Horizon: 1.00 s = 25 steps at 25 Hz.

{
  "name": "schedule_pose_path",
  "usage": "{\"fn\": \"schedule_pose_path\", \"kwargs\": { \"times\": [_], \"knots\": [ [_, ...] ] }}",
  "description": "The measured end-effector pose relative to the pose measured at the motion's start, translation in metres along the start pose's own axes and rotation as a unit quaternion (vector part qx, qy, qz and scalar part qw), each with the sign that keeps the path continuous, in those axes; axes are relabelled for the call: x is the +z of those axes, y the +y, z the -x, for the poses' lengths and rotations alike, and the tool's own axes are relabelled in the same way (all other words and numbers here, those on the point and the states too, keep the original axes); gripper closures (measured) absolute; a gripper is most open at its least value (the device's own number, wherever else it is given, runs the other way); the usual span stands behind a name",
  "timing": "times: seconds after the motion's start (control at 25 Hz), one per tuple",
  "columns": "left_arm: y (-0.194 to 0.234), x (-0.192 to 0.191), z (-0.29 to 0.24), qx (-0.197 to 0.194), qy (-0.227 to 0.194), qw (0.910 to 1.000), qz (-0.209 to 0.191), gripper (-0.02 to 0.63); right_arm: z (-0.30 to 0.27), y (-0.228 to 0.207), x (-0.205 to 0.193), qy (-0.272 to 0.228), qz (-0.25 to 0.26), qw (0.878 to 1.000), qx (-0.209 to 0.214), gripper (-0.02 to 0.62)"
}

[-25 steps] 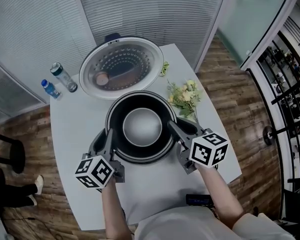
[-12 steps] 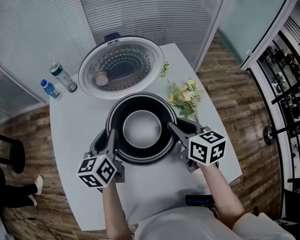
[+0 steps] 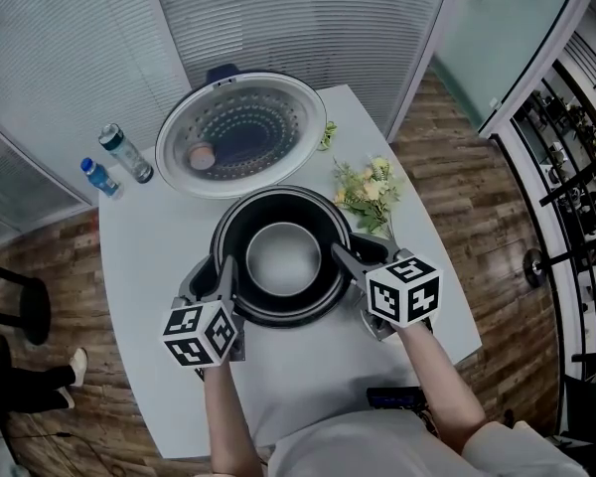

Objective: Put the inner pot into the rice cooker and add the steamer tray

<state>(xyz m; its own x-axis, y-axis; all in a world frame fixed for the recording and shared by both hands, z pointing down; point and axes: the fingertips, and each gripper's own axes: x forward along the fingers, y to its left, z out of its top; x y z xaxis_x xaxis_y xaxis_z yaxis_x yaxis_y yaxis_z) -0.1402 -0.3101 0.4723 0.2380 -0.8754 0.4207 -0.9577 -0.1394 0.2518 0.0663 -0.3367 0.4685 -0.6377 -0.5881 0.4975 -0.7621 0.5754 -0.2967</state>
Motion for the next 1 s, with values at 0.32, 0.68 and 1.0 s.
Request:
{"fn": "schedule_pose_path", "kwargs": {
  "times": [0.32,0.68,1.0],
  "knots": [
    [0.004,-0.006,-0.006,0.016,0.025,0.9992,-0.029,0.502,-0.006,-0.002,-0.003,0.009,0.003,1.0,-0.001,0.479],
    [0.006,-0.012,-0.01,0.057,0.047,0.9918,-0.105,0.464,-0.006,0.0,-0.002,0.003,0.054,0.998,-0.039,0.465],
    [0.006,-0.01,-0.005,0.053,0.035,0.994,-0.089,0.448,0.002,-0.001,-0.002,-0.007,0.062,0.997,-0.049,0.46]
  ]
}}
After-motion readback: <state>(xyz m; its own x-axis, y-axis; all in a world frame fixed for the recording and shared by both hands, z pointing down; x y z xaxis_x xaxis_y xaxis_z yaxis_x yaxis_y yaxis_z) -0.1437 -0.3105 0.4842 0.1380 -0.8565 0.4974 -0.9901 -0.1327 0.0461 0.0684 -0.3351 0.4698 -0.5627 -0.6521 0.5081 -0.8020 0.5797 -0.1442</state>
